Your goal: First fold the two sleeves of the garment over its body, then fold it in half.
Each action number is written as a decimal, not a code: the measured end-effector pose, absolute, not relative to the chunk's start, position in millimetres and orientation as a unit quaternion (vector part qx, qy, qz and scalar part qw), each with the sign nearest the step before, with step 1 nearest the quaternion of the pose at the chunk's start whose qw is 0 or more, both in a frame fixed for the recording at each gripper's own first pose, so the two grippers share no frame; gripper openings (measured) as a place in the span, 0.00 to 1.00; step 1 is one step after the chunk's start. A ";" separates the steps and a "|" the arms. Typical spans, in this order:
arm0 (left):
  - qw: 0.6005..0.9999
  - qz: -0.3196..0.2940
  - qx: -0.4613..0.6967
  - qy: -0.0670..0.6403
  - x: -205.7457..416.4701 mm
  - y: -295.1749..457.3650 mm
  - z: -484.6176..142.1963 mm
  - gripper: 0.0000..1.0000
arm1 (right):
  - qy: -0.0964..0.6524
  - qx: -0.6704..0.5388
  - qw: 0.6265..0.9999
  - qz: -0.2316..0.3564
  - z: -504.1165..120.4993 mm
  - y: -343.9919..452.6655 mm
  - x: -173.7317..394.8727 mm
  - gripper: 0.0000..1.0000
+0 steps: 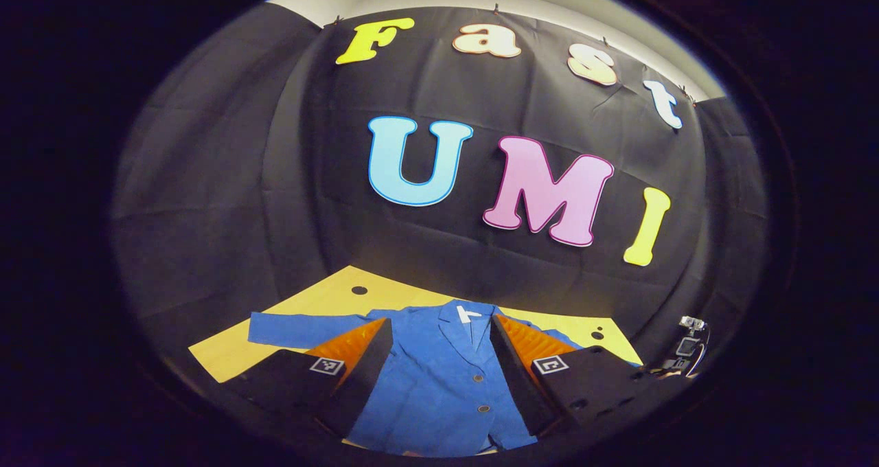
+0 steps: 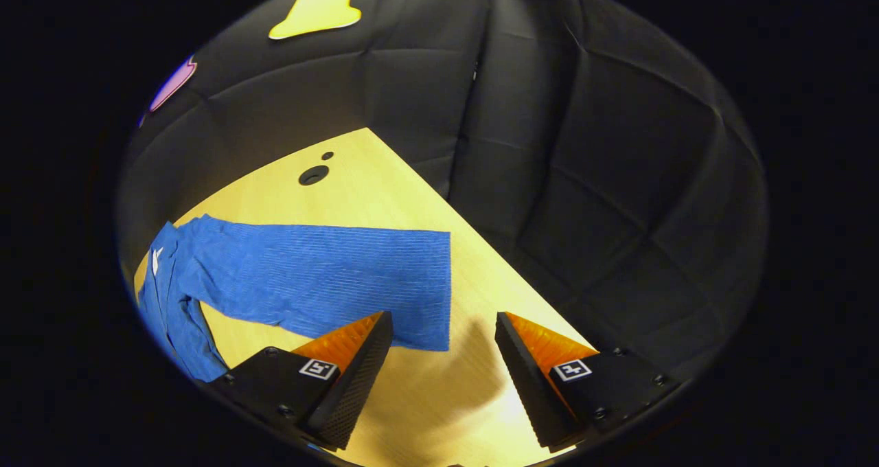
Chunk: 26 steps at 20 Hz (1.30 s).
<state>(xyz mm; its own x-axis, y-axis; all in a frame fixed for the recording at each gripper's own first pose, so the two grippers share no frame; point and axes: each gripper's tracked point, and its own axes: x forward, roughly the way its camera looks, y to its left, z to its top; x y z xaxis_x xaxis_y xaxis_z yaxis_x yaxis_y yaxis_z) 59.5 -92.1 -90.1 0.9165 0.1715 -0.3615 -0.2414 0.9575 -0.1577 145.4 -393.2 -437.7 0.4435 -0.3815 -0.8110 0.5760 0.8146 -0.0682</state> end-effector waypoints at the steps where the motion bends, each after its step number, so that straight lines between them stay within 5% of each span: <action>1: 0.975 0.103 -0.086 0.179 59.2 -94.0 -91.8 0.80 | 0.447 0.111 0.842 -0.281 -439.3 -394.3 146.7 0.97; 7: 0.975 0.095 -0.069 0.189 52.7 -98.9 -95.8 0.82 | 0.463 0.136 0.832 -0.274 -449.8 -394.8 155.9 1.00; 9: 0.974 0.098 -0.067 0.191 50.3 -96.6 -96.1 0.82 | 0.463 0.145 0.829 -0.280 -447.8 -395.0 156.2 0.89; 10: 0.974 0.100 -0.066 0.190 49.6 -94.8 -96.0 0.82 | 0.467 0.146 0.825 -0.283 -449.6 -394.2 153.6 0.96; 11: 0.974 0.103 -0.066 0.190 47.5 -92.7 -95.4 0.82 | 0.465 0.145 0.827 -0.281 -448.8 -395.8 154.5 0.86; 12: 0.974 0.106 -0.067 0.191 45.6 -91.6 -97.4 0.82 | 0.467 0.145 0.827 -0.278 -446.4 -397.1 153.9 0.89; 14: 0.972 0.112 -0.071 0.194 41.7 -90.0 -100.8 0.82 | 0.463 0.156 0.829 -0.272 -452.8 -391.7 159.9 0.39; 18: 0.968 0.124 -0.063 0.207 33.9 -87.3 -107.4 0.82 | 0.460 0.230 0.821 -0.248 -451.6 -373.5 166.1 0.00; 19: 0.968 0.126 -0.062 0.207 32.4 -87.7 -107.2 0.82 | 0.466 0.259 0.813 -0.235 -451.4 -365.2 163.5 0.06; 22: 0.969 0.126 -0.059 0.204 27.9 -90.2 -108.1 0.82 | 0.452 0.241 0.825 -0.238 -440.8 -368.7 170.6 0.00; 26: 0.971 0.117 -0.045 0.202 22.9 -93.8 -109.3 0.82 | 0.418 0.211 0.860 -0.204 -397.1 -345.7 193.4 0.05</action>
